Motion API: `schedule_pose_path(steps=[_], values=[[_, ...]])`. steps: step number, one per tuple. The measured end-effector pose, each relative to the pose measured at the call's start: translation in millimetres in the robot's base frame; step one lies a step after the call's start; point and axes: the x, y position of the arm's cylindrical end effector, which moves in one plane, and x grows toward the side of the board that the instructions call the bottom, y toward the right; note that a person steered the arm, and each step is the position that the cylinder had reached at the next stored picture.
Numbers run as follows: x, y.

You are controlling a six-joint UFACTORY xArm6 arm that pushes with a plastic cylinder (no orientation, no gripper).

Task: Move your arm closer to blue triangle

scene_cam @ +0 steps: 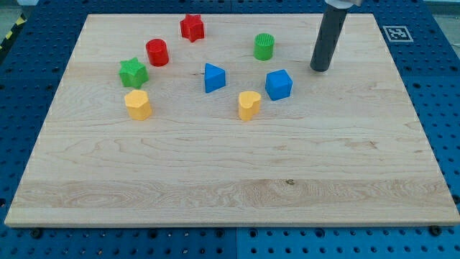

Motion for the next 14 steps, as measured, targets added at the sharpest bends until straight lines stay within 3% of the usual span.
schedule_pose_path(steps=[5,7,10,14], values=[[-26,-7],[-12,-25],[-9,-248],[10,-231]])
